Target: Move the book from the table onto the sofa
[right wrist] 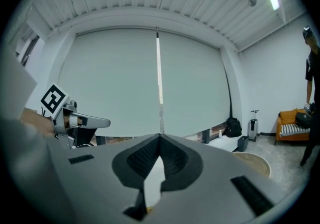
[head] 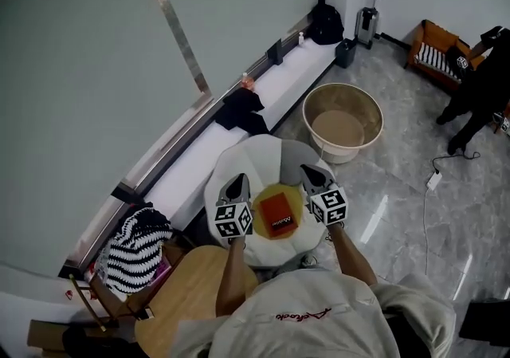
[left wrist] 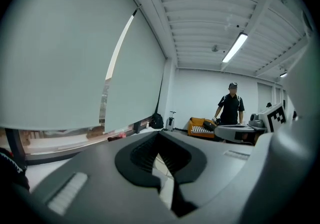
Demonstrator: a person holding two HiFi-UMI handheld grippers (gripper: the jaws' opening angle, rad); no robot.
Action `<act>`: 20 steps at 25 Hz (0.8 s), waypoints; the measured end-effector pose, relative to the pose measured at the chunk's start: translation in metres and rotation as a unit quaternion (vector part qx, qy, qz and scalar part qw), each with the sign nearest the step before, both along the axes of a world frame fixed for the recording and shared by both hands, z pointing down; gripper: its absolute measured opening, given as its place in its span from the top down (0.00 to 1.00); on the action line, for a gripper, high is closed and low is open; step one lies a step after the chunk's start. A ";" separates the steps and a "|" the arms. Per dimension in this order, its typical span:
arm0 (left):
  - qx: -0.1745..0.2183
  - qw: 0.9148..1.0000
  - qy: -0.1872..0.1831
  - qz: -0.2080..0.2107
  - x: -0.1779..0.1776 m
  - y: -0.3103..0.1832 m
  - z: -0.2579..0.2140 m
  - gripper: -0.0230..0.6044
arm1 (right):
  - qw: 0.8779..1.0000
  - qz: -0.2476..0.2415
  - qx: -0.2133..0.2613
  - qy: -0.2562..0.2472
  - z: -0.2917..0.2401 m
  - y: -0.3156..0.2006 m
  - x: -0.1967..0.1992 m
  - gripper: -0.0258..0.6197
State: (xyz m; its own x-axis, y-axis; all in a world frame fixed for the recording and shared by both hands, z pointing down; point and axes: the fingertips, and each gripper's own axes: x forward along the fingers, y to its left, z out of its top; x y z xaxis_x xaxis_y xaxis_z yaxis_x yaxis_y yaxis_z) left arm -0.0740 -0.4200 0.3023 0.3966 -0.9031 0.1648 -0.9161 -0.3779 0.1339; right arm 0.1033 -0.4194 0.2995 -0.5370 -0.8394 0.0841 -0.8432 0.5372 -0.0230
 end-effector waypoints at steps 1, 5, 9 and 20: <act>0.004 1.000 0.000 -0.001 0.000 0.001 -0.005 0.95 | 1.000 0.003 0.003 0.004 -0.004 0.002 0.003 0.95; 0.017 1.000 0.004 0.001 0.002 -0.005 -0.016 0.95 | 1.000 0.015 0.020 0.012 -0.019 -0.001 0.015 0.95; 0.025 1.000 0.007 -0.003 -0.002 -0.010 -0.025 0.95 | 0.999 0.024 0.037 0.008 -0.032 -0.005 0.021 0.95; 0.021 1.000 0.005 -0.006 -0.002 -0.013 -0.024 0.95 | 0.999 0.028 0.036 0.005 -0.035 -0.007 0.022 0.95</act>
